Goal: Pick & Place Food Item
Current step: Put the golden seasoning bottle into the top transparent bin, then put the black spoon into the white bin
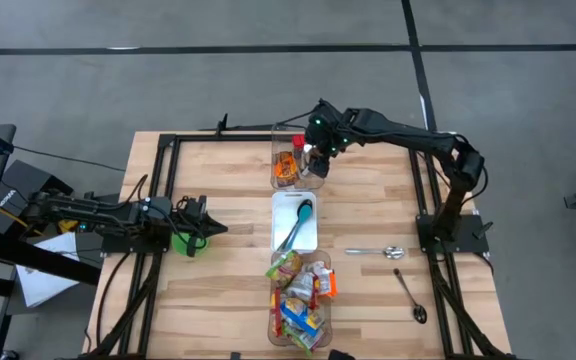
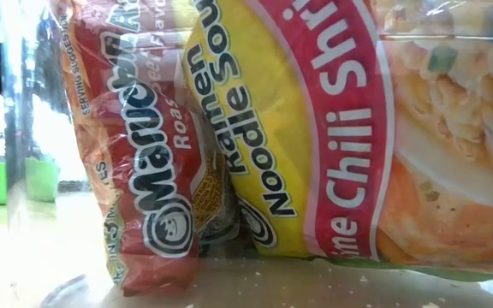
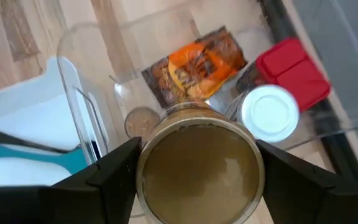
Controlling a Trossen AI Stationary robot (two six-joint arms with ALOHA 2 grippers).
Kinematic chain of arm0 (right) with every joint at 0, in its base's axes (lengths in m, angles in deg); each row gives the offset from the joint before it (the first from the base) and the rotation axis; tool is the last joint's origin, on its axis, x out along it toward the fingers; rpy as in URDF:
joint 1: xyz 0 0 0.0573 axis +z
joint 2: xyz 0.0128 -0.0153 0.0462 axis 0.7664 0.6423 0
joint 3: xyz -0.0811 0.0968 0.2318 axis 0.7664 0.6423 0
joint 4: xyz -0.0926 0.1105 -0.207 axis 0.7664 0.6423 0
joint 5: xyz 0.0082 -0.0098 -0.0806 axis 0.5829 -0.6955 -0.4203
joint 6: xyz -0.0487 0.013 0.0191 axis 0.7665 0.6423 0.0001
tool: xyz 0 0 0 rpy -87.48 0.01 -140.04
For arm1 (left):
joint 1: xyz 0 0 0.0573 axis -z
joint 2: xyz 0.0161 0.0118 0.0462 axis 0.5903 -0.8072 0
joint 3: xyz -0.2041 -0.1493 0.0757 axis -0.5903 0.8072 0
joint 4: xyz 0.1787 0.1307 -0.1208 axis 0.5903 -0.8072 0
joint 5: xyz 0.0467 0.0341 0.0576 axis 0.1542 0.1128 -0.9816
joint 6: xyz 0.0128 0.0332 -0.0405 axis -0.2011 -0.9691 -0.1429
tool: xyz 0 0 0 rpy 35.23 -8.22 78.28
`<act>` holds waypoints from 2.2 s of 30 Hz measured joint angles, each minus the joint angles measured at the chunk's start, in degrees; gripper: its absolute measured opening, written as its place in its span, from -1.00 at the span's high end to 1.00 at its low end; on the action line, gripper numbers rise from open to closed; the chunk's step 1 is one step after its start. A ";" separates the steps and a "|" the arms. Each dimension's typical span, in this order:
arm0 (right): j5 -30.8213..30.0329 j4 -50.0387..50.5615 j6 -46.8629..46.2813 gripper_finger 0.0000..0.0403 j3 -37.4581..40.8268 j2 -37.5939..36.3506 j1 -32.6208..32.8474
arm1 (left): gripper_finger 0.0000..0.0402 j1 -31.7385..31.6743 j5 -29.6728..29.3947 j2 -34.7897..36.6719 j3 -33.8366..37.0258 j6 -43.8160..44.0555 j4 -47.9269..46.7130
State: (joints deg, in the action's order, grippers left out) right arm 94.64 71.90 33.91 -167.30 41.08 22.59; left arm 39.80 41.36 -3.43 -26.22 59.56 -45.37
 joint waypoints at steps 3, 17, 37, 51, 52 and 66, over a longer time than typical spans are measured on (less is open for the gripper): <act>0.02 -0.98 -0.27 -0.33 1.75 0.00 0.00 | 1.00 0.00 0.00 0.00 0.00 0.00 0.00; 0.02 -4.29 -0.07 -0.33 3.93 0.02 0.00 | 1.00 0.00 0.00 0.00 0.00 0.00 0.00; 0.06 -4.16 2.03 -0.54 3.87 4.48 0.11 | 1.00 0.00 0.00 0.00 0.00 0.00 0.00; -0.01 -2.80 0.58 -0.70 3.83 3.10 -0.50 | 1.00 0.01 0.00 0.00 0.00 0.00 0.02; -0.01 -2.76 -0.10 -0.70 3.83 2.54 -0.54 | 1.00 0.02 0.00 0.00 0.00 0.00 0.02; 1.39 7.81 -5.66 -0.70 3.83 -13.45 -1.06 | 1.00 0.01 0.00 0.00 0.00 0.00 0.00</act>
State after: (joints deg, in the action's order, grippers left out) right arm 96.03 79.71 28.24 -163.47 27.63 21.53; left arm 39.81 41.36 -3.43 -26.22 59.56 -45.37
